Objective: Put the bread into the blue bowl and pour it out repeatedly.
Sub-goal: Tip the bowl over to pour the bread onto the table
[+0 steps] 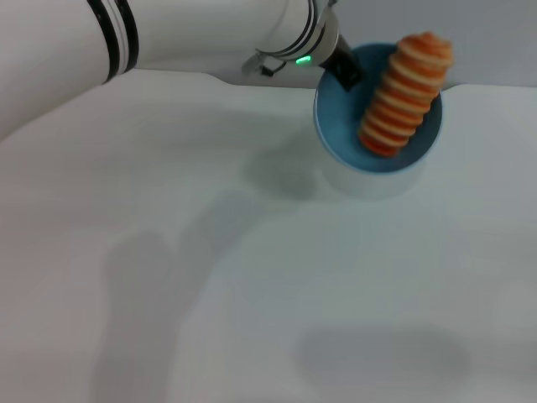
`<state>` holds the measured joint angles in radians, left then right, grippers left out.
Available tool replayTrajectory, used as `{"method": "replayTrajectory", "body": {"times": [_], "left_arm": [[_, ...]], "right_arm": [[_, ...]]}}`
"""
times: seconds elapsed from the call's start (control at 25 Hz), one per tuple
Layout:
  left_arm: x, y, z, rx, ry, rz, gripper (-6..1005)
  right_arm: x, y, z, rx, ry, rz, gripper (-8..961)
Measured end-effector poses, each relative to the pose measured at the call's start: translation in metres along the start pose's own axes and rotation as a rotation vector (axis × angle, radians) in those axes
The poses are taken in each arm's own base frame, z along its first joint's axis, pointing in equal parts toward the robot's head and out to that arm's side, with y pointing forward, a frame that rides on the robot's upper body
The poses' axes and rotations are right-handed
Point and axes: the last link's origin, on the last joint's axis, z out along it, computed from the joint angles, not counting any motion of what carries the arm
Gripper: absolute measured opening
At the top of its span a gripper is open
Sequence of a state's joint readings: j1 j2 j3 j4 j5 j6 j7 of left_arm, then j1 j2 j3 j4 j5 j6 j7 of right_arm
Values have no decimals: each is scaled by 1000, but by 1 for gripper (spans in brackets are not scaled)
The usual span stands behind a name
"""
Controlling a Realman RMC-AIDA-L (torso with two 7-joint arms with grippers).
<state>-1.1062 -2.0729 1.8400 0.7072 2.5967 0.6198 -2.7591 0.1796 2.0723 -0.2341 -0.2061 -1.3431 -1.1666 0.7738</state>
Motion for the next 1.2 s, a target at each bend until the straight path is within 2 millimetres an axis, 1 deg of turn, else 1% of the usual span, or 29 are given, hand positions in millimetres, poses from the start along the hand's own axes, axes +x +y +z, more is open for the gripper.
{"method": "replayTrajectory", "body": {"times": [0.08, 0.12, 0.32, 0.44, 0.56, 0.68, 0.76, 1.0, 1.2], "left_arm": [[6, 1, -1, 33, 30, 70, -1], [6, 1, -1, 33, 30, 70, -1], [17, 7, -2, 101, 60, 276, -2], [24, 9, -5, 134, 82, 363, -2], [30, 13, -6, 144, 120, 411, -2], [33, 20, -6, 145, 152, 483, -2], [32, 31, -4, 143, 197, 572, -2], [31, 36, -6, 156, 295, 581, -1], [28, 33, -5, 160, 297, 567, -1]], "right_arm": [[-2, 2, 3, -8, -6, -7, 612], [-2, 2, 3, -8, -6, -7, 612], [-5, 4, 9, -16, -12, -19, 612], [-6, 5, 12, -17, -16, -19, 611], [-8, 4, 13, -9, -24, -15, 611], [-9, 2, 13, 3, -32, -11, 611], [-10, 0, 13, 13, -38, -7, 611], [-11, -1, 13, 19, -42, -4, 611], [-13, 2, 17, 15, -49, 4, 611]]}}
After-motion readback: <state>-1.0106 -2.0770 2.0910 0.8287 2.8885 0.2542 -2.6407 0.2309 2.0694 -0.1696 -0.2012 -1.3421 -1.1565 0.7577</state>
